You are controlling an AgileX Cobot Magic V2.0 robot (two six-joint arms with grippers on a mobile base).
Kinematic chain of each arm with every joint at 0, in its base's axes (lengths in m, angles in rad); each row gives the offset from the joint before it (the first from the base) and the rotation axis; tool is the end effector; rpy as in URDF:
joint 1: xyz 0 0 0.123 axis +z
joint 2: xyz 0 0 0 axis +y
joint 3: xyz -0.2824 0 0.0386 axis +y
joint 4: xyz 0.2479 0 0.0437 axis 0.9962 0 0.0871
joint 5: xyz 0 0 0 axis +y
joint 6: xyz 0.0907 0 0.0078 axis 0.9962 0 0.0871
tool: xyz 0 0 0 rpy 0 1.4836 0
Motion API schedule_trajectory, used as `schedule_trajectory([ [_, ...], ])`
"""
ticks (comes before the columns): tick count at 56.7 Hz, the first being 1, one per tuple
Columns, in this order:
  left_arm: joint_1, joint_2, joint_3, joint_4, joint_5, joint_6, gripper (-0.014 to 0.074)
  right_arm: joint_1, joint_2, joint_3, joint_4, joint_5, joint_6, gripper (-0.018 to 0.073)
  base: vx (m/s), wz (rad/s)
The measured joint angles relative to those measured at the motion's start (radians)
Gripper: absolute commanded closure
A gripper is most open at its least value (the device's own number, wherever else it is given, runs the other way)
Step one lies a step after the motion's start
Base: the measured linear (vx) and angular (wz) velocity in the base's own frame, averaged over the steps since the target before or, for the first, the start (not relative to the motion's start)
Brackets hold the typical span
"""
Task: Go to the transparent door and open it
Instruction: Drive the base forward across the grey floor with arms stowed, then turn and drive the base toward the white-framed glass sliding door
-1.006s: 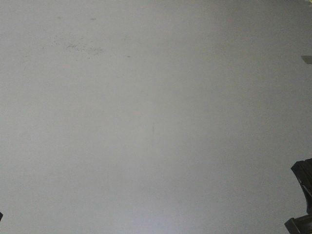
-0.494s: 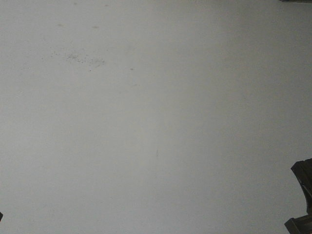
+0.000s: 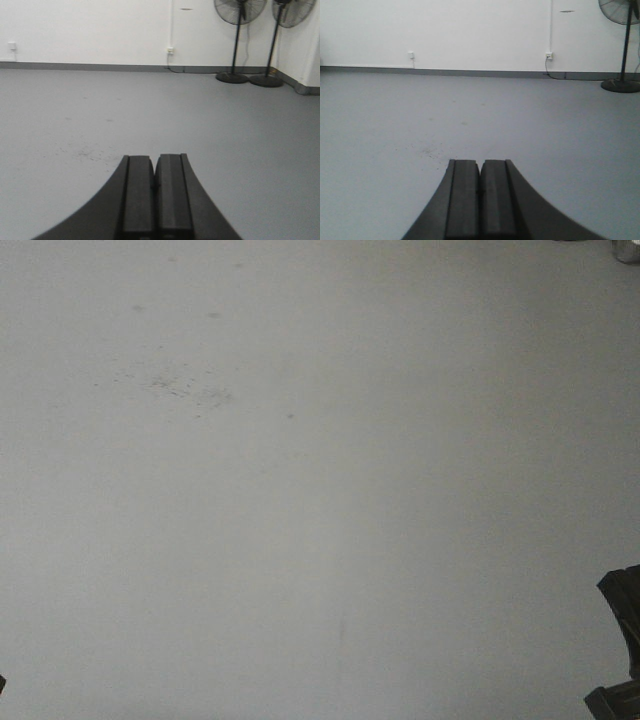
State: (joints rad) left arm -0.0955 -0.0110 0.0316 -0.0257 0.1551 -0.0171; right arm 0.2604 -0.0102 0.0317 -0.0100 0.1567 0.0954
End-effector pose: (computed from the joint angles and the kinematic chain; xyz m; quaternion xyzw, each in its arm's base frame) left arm 0.0563 -0.0058 0.1889 0.0209 0.7374 -0.0480 0.6734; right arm 0.0548 0.0144 0.1887 -0.0640 0.7358 0.1155 0.6643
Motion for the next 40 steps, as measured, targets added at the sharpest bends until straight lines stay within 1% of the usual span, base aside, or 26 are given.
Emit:
schedule_trajectory([
  [12, 0.000, 0.000, 0.000, 0.000, 0.000, 0.000, 0.0594, 0.000, 0.000, 0.000, 0.000, 0.000, 0.000, 0.0558, 0.54, 0.52],
  [40, 0.000, 0.000, 0.000, 0.000, 0.000, 0.000, 0.0594, 0.000, 0.000, 0.000, 0.000, 0.000, 0.000, 0.0558, 0.55, 0.69],
])
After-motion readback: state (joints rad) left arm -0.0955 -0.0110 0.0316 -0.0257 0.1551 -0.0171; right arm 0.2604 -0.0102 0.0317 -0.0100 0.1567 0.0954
